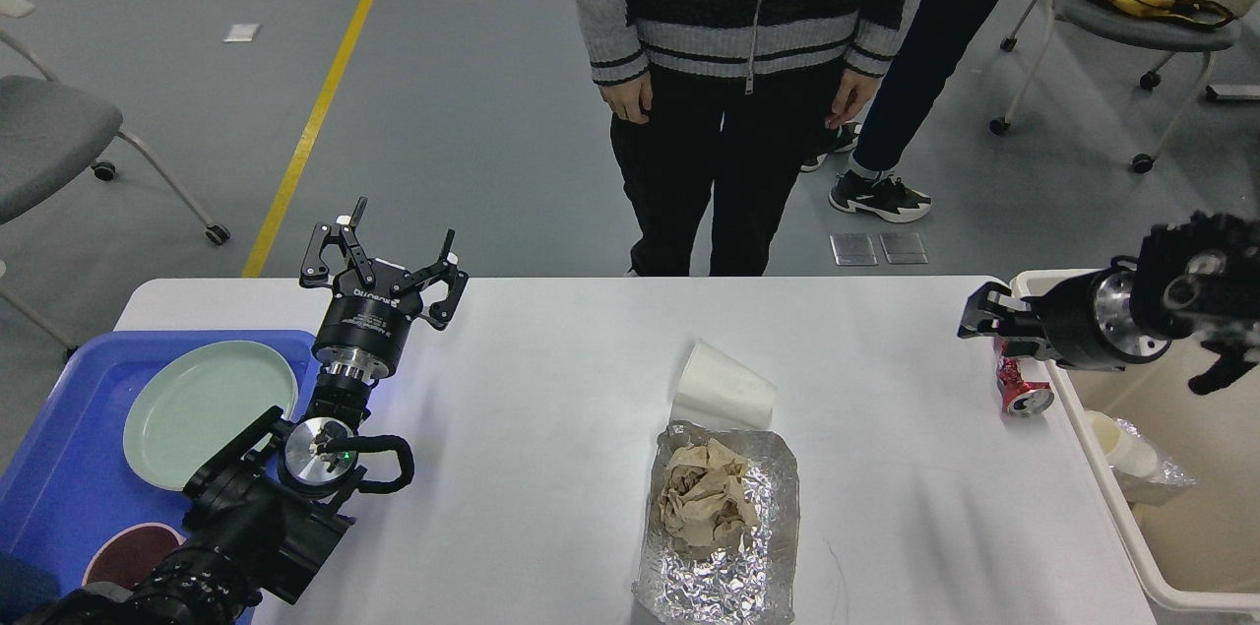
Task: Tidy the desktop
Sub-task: 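Lower the right gripper onto the red can and grasp it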
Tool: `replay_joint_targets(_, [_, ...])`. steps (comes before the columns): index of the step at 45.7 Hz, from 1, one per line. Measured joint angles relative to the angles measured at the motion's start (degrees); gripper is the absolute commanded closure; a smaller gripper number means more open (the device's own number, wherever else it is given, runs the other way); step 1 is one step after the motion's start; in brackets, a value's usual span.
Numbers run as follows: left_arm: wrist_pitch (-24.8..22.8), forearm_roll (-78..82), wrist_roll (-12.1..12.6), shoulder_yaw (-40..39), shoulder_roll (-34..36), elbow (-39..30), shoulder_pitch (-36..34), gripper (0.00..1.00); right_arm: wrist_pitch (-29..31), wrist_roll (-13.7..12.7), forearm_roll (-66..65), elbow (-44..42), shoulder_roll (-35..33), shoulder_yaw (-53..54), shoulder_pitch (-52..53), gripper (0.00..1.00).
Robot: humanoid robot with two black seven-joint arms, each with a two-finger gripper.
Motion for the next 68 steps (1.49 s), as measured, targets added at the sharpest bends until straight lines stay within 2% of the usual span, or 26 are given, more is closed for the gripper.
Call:
replay_joint_targets(5, [0.00,-0.01,0.00,0.00,0.00,0.00,0.00,0.04,5.00,-0.38,-0.53,5.39,-0.58,-0.12,9.09,1.00])
replay_joint_targets(14, [0.06,0.00,0.00,0.00,0.00,0.00,0.00,0.04,6.72,-0.53,-0.59,7.04,1.27,-1.48,14.55,1.00])
replay_joint_targets(20, [0.06,0.00,0.00,0.00,0.00,0.00,0.00,0.04,9.58,-0.40,-0.55,11.09,1.15,-3.99,19.61,1.00])
replay_joint_targets(21, [0.06,0.00,0.00,0.00,0.00,0.00,0.00,0.04,9.96,-0.37,-0.53,11.73,1.16,-4.32,20.25,0.96])
replay_joint_targets(23, [0.06,0.00,0.00,0.00,0.00,0.00,0.00,0.04,10.50,-0.37,-0.47,12.69,1.29,-4.93,21.16,0.00])
replay_joint_targets(25, [0.06,0.01,0.00,0.00,0.00,0.00,0.00,0.04,10.63,-0.37,-0.33,12.76,1.59,-5.37,21.38,0.03])
replay_joint_targets(26, [0.06,0.00,0.00,0.00,0.00,0.00,0.00,0.04,10.63,-0.38,-0.22,12.54,1.77,-5.54,21.27,0.00])
replay_joint_targets(33, [0.06,-0.01,0.00,-0.01,0.00,0.00,-0.01,0.04,10.33,-0.35,0.09,5.84,2.66,-7.26,13.84,0.00])
replay_joint_targets(40, [0.05,0.00,0.00,-0.01,0.00,0.00,-0.02,0.04,9.41,-0.29,0.13,-11.63,4.35,-7.24,-1.71,0.00])
replay_joint_targets(45, [0.05,0.01,0.00,-0.01,0.00,0.00,-0.02,0.04,8.20,-0.27,0.35,-26.42,9.11,-6.20,-13.13,0.00])
replay_joint_targets(50, [0.05,0.01,0.00,-0.01,0.00,0.00,-0.05,0.04,7.25,-0.26,2.89,-36.45,12.92,-3.49,-21.77,0.00])
replay_joint_targets(55, [0.04,0.00,0.00,-0.01,0.00,0.00,-0.06,0.04,6.05,-0.68,9.73,-39.86,14.64,-0.82,-26.40,0.00])
replay_joint_targets(61, [0.04,0.00,0.00,-0.01,0.00,0.00,-0.06,0.04,1.40,-0.83,19.53,-42.33,17.08,0.75,-29.23,0.00])
replay_joint_targets(68, [0.04,0.00,0.00,-0.01,0.00,0.00,-0.04,0.04,-1.52,-0.83,24.03,-46.57,20.40,1.95,-32.53,0.00])
